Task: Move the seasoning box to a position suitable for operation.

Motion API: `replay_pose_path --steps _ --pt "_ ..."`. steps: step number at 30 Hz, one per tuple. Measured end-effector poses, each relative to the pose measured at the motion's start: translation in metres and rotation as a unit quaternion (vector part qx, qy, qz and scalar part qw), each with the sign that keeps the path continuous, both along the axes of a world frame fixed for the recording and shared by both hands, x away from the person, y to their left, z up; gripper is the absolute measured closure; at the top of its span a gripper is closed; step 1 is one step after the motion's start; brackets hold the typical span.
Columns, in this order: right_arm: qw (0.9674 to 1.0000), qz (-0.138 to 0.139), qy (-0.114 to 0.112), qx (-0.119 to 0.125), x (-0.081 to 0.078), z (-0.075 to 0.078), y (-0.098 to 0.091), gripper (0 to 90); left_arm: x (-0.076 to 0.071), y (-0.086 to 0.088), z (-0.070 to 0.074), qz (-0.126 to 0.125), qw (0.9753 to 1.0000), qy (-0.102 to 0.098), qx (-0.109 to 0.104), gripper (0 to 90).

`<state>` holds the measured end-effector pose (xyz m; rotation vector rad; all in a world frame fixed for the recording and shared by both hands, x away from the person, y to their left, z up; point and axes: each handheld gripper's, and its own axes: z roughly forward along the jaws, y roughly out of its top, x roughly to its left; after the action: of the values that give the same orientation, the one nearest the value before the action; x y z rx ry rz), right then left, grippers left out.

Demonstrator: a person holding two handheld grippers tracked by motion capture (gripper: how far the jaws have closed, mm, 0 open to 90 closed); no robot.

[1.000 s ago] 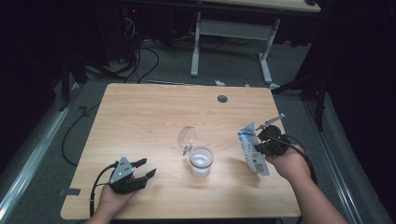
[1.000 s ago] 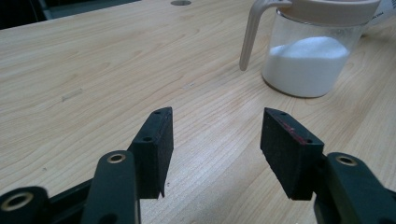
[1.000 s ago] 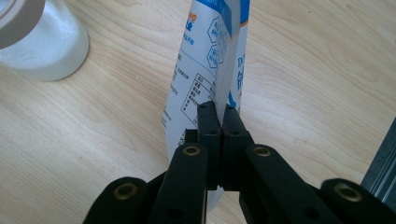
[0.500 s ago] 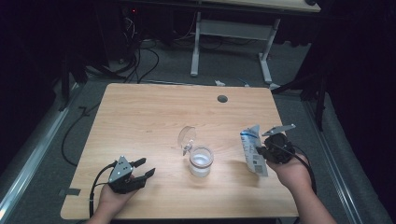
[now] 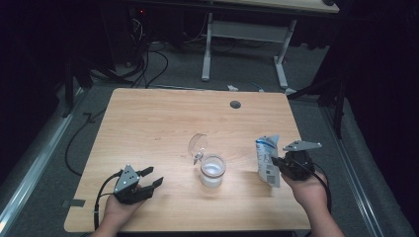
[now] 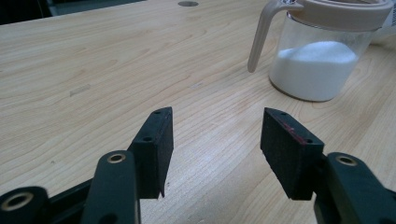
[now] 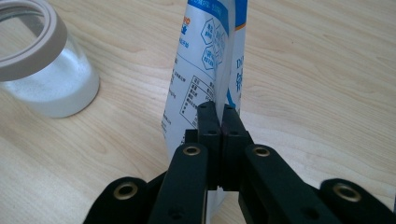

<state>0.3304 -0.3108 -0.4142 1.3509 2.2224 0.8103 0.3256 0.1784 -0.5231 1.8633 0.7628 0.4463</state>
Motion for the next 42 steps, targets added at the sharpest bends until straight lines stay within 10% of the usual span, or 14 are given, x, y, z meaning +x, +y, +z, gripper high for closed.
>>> replay_pose_path --steps 13,42 --pt "0.9974 -0.009 -0.059 0.039 -0.008 -0.012 -0.002 89.9 0.0 0.002 0.0 0.005 1.0 -0.004 -0.001 44.7" --pt "0.975 -0.032 -0.186 0.117 -0.024 -0.051 -0.015 90.0 -0.002 0.011 0.001 0.014 0.9999 0.002 -0.009 46.8"
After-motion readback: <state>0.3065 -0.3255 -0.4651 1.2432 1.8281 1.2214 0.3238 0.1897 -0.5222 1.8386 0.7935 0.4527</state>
